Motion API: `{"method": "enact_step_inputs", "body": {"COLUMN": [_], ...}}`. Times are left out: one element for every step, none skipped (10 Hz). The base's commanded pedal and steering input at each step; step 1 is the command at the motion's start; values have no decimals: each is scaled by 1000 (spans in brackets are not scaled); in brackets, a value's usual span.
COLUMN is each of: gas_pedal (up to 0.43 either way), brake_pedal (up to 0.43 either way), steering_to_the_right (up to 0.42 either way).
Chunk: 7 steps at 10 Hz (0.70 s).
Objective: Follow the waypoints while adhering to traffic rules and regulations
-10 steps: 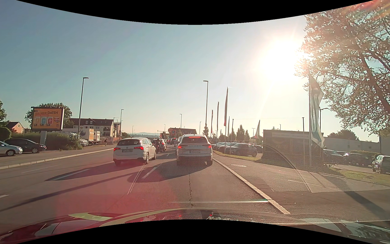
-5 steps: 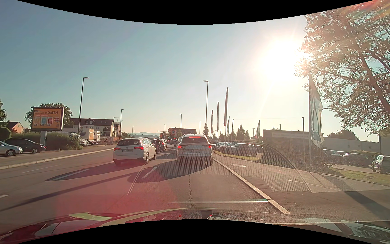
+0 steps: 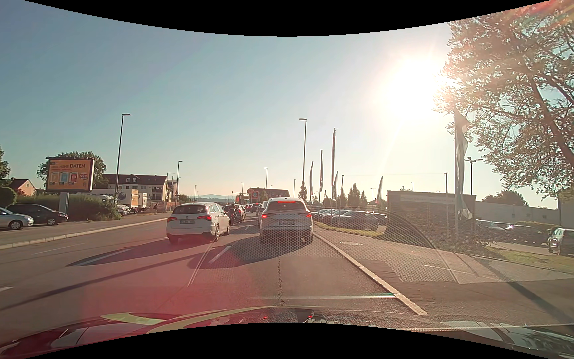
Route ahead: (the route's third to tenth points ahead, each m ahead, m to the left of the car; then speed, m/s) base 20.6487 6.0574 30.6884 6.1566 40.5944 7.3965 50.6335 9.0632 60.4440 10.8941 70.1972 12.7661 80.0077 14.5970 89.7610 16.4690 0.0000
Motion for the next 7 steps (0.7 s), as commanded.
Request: {"method": "enact_step_inputs", "body": {"gas_pedal": [0,0,0,0,0,0,0], "brake_pedal": [250,256,250,256,250,250,256], "steering_to_the_right": [-15,-15,-15,-15,-15,-15,-15]}}
